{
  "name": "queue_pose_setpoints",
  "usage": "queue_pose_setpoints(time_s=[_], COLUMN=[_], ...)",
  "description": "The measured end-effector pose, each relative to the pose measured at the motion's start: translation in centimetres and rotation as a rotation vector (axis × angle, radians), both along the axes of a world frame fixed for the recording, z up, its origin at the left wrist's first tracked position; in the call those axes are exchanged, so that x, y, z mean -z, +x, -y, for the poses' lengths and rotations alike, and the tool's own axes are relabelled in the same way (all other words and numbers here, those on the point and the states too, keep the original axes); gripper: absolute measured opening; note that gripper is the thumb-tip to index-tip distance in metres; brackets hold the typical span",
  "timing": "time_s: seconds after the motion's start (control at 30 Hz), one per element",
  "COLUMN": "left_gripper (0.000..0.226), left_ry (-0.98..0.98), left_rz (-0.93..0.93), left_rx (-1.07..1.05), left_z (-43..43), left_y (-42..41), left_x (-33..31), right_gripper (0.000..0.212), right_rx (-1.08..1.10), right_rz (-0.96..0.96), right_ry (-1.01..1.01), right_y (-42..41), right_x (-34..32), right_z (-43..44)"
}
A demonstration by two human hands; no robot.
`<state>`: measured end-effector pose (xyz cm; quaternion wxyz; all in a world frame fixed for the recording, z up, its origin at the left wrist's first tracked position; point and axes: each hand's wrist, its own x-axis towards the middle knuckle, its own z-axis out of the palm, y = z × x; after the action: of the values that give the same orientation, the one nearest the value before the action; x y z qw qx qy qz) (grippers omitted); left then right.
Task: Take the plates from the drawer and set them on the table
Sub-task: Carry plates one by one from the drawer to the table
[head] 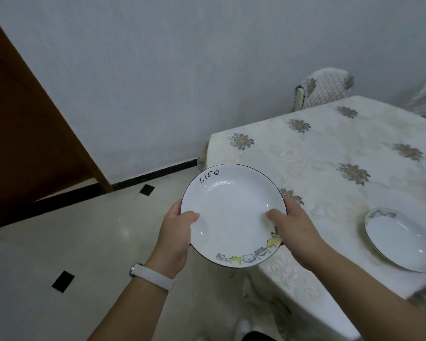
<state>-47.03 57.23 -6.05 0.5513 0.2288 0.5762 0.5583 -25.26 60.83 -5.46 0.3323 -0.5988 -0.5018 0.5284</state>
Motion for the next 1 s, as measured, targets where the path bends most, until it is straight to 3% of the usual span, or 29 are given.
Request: queue_pose_setpoints(time_s=[0.3, 0.5, 1.0], left_gripper=[0.025, 0.026, 0.016], left_ry=[-0.118, -0.097, -0.115], left_rz=[-0.060, -0.145, -0.297], left_rx=[0.170, 0.320, 0.651], left_z=[-9.4, -15.2, -22.4], left_y=[4.7, 8.1, 15.4], left_x=[3.1, 4.2, 6.4], right_gripper=[0.044, 0.026, 0.021], right_rx=[0.242, 0.381, 0.612], right_rz=[0.022, -0.007, 0.012], right_ry=[-0.061, -0.094, -0.131], right_y=[4.3, 7.7, 13.5], right_x=[3.5, 4.4, 6.9], right_z=[-4.6, -8.4, -9.3])
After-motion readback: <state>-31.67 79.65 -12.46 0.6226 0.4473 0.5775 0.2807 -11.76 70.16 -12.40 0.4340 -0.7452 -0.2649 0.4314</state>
